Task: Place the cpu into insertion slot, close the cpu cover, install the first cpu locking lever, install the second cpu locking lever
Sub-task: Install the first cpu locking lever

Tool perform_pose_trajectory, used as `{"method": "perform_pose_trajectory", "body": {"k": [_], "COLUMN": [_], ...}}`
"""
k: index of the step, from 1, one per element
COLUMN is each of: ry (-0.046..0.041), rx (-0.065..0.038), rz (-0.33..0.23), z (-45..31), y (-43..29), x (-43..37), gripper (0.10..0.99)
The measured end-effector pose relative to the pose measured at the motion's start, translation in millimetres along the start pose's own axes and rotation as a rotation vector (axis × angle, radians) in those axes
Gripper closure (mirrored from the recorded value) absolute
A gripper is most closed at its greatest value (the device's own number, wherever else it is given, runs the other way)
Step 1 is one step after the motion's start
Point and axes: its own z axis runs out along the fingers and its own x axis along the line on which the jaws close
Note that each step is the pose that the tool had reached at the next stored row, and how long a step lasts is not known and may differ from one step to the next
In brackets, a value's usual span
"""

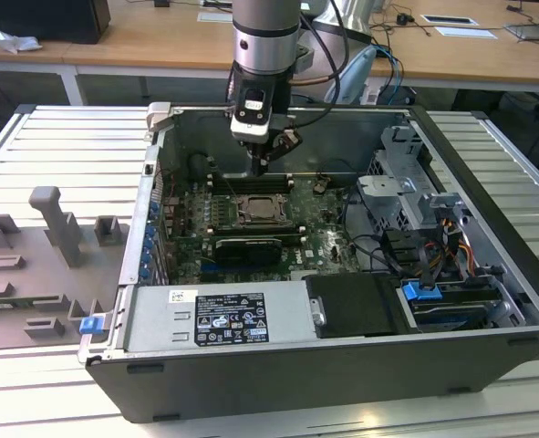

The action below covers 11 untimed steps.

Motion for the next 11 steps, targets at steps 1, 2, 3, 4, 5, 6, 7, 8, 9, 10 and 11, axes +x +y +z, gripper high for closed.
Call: {"method": "perform_pose_trajectory", "body": {"k": [1,2,3,4,5,6,7,8,9,10,11], "ry": [0.0005,0.0012,0.0019,0.0027,0.0038,0.0045,0.0049,0.0056,0.0061,0.007,0.0081], "rx": [0.0,0.0,0.001,0.001,0.001,0.001,0.001,0.002,0.002,0.002,0.002], "rz": [-0.009,-0.024,-0.037,-0.055,-0.076,-0.09,-0.099,-0.112,-0.121,-0.14,-0.161], "z": [0.0,0.0,0.0,0.0,0.0,0.0,0.0,0.0,0.0,0.0,0.0], "y": [0.0,0.0,0.0,0.0,0.0,0.0,0.0,0.0,0.0,0.0,0.0], "x": [0.0,0.0,0.0,0.0,0.0,0.0,0.0,0.0,0.0,0.0,0.0], "gripper": [0.98,0.98,0.98,0.98,0.98,0.98,0.98,0.98,0.98,0.98,0.98]}}
